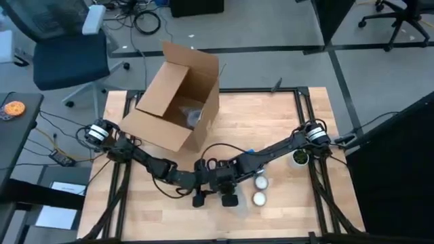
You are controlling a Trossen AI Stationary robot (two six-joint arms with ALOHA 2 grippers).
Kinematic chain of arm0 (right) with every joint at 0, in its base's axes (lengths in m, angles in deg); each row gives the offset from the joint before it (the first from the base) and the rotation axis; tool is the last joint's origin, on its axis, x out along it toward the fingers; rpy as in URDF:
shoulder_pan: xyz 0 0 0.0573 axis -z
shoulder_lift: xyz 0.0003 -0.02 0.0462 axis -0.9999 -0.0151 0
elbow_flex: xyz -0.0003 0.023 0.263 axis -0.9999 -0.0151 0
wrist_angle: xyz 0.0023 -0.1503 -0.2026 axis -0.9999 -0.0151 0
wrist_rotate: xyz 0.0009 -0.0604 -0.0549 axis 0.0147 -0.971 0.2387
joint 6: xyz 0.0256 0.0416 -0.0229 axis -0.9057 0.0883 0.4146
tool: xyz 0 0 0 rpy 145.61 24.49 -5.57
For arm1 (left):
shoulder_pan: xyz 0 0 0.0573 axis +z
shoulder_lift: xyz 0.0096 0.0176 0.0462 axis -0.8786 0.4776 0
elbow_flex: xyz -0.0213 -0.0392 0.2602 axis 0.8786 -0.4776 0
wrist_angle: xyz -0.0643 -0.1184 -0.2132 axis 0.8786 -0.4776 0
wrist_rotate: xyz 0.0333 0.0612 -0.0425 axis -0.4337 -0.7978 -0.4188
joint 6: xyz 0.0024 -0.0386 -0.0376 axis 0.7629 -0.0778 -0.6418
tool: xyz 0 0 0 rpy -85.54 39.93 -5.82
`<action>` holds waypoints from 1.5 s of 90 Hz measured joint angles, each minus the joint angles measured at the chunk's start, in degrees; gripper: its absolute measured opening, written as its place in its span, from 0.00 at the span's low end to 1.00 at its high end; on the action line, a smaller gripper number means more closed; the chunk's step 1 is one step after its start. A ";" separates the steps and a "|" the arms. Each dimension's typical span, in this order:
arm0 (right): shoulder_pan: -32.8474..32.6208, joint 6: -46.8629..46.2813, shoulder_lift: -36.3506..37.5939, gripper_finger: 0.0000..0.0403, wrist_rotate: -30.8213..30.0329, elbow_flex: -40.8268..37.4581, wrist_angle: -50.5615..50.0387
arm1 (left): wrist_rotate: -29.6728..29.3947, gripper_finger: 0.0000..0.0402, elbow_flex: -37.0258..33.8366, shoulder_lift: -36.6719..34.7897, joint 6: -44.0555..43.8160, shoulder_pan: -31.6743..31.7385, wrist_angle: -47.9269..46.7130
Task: Wrap mug
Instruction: Wrap the mug with the bubble wrap
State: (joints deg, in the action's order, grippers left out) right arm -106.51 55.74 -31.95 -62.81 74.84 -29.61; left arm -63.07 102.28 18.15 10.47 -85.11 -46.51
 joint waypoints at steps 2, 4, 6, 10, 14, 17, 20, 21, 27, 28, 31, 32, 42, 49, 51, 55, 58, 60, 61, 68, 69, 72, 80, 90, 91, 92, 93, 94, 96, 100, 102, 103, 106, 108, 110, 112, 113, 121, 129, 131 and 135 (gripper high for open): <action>0.21 0.04 -0.37 0.24 0.00 -0.14 0.05 | -0.12 0.63 0.00 0.00 0.00 0.00 -0.06; 0.41 0.15 -0.73 0.25 0.02 -0.16 0.10 | -0.42 0.63 -0.03 0.00 -0.11 0.00 -0.09; 0.51 0.30 -0.80 0.26 0.03 -0.16 0.10 | -0.65 0.63 -0.11 0.00 -0.24 0.00 -0.09; 0.56 0.33 -0.82 0.27 -0.02 -0.16 -0.07 | -0.68 0.63 -0.13 0.00 -0.30 0.00 -0.12; 0.56 0.26 -0.87 0.28 -0.12 -0.16 -0.17 | -0.77 0.63 -0.13 0.01 -0.37 0.00 -0.23; 0.56 0.13 -0.88 0.28 -0.20 -0.06 -0.39 | -0.79 0.63 -0.13 0.26 -0.34 0.00 -0.16; 0.51 0.04 -0.58 0.28 -0.26 0.33 -1.16 | -0.93 0.63 -0.13 0.36 -0.34 0.00 -0.05; 0.45 -0.03 -0.42 0.28 -0.36 0.46 -1.47 | -0.99 0.63 -0.13 0.38 -0.33 0.00 -0.05; 0.23 -0.46 -0.22 0.27 -0.81 1.83 -4.13 | -1.49 0.63 -0.11 0.71 -0.20 0.01 0.27; 0.21 -0.60 -0.22 0.27 -0.83 2.15 -4.87 | -1.72 0.63 -0.11 0.75 -0.07 0.02 0.40; 0.03 -1.16 -0.11 0.27 -0.88 3.06 -6.96 | -2.19 0.63 0.01 0.84 0.25 0.02 0.73; -0.04 -1.35 -0.04 0.27 -0.94 3.35 -7.57 | -2.23 0.63 0.04 0.85 0.36 0.03 0.83; -0.37 -2.76 0.24 0.27 -1.22 6.97 -12.29 | -1.97 0.63 0.25 0.85 0.40 0.07 0.94; -0.59 -3.34 0.30 0.27 -1.25 8.93 -14.31 | -1.77 0.63 0.26 0.85 0.25 0.09 0.79; -0.70 -3.41 0.30 0.27 -1.21 9.28 -14.67 | -1.81 0.63 0.26 0.86 0.23 0.09 0.74; -0.91 -3.57 0.30 0.27 -1.08 10.03 -15.09 | -1.75 0.63 0.26 0.87 0.20 0.09 0.60; -1.03 -3.77 0.30 0.27 -1.10 10.66 -15.33 | -1.74 0.63 0.26 0.87 0.19 0.09 0.40; -1.11 -3.88 0.30 0.26 -1.07 11.19 -15.53 | -1.67 0.63 0.26 0.87 0.17 0.07 0.31; -1.12 -3.99 0.30 0.26 -1.06 11.43 -15.59 | -1.65 0.63 0.26 0.87 0.17 0.07 0.30; -1.24 -4.52 0.55 0.26 -0.28 12.98 -15.22 | -1.68 0.63 0.26 0.92 0.10 0.07 0.37; -1.24 -4.59 0.61 0.26 -0.15 13.11 -15.38 | -1.75 0.63 0.26 0.92 0.09 0.08 0.38; -1.24 -4.68 0.71 0.26 0.42 13.52 -16.07 | -2.01 0.63 0.26 0.92 0.01 0.11 0.41; -1.25 -5.11 0.72 0.27 2.33 14.44 -17.92 | -2.05 0.63 0.26 0.92 -0.02 0.14 0.35; -1.26 -6.01 0.72 0.26 4.63 16.26 -21.65 | -2.05 0.63 0.24 0.92 -0.05 0.13 0.31; -1.26 -6.09 0.72 0.26 4.69 16.50 -22.14 | -2.04 0.63 0.24 0.92 -0.05 0.13 0.29; -1.26 -6.12 0.72 0.26 4.75 16.80 -22.81 | -2.03 0.63 0.24 0.92 -0.05 0.13 0.28; -1.26 -6.12 0.72 0.26 4.80 17.13 -23.59 | -2.03 0.63 0.24 0.92 -0.05 0.13 0.28; -1.27 -6.12 0.72 0.26 4.82 17.44 -24.29 | -2.03 0.63 0.24 0.92 -0.05 0.13 0.25; -1.28 -6.12 0.72 0.26 4.80 18.07 -25.48 | -2.03 0.63 0.24 0.92 -0.05 0.11 0.20; -1.45 -6.23 0.72 0.26 4.74 19.66 -27.49 | -2.01 0.63 0.20 0.92 -0.05 0.07 0.18; -1.55 -6.34 0.72 0.26 4.50 20.63 -28.59 | -2.01 0.63 0.20 0.92 -0.05 0.07 0.15; -1.61 -6.37 0.72 0.26 4.32 21.11 -29.25 | -2.00 0.63 0.20 0.92 -0.06 0.07 0.14; -1.75 -6.46 0.72 0.26 3.52 22.54 -31.45 | -1.99 0.63 0.19 0.92 -0.07 0.07 0.13; -1.87 -6.49 0.72 0.26 2.90 23.49 -32.96 | -1.99 0.63 0.17 0.92 -0.06 0.07 0.13; -2.04 -6.51 0.72 0.26 2.13 24.45 -34.40 | -1.98 0.63 0.17 0.92 -0.06 0.07 0.13; -2.07 -6.51 0.72 0.26 1.01 25.36 -35.81 | -1.96 0.63 0.17 0.92 -0.07 0.07 0.11; -2.16 -6.51 0.72 0.26 0.19 25.82 -36.69 | -1.95 0.63 0.17 0.92 -0.07 0.07 0.11; -2.73 -6.69 0.83 0.25 -6.57 27.67 -43.26 | -1.88 0.63 0.13 0.92 -0.07 0.06 0.02; -2.49 -8.95 0.83 0.21 -9.38 26.93 -47.02 | -1.79 0.63 0.09 0.92 -0.07 0.04 -0.01; -2.46 -9.29 0.83 0.20 -9.29 26.30 -46.97 | -1.79 0.63 0.09 0.92 -0.07 0.04 -0.02; -2.40 -9.35 0.83 0.17 -8.66 24.69 -45.48 | -1.79 0.63 0.09 0.92 -0.09 0.02 0.00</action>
State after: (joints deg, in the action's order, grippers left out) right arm -108.90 46.39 -31.12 -71.47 99.53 -75.09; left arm -64.86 102.37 19.06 10.38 -85.09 -46.51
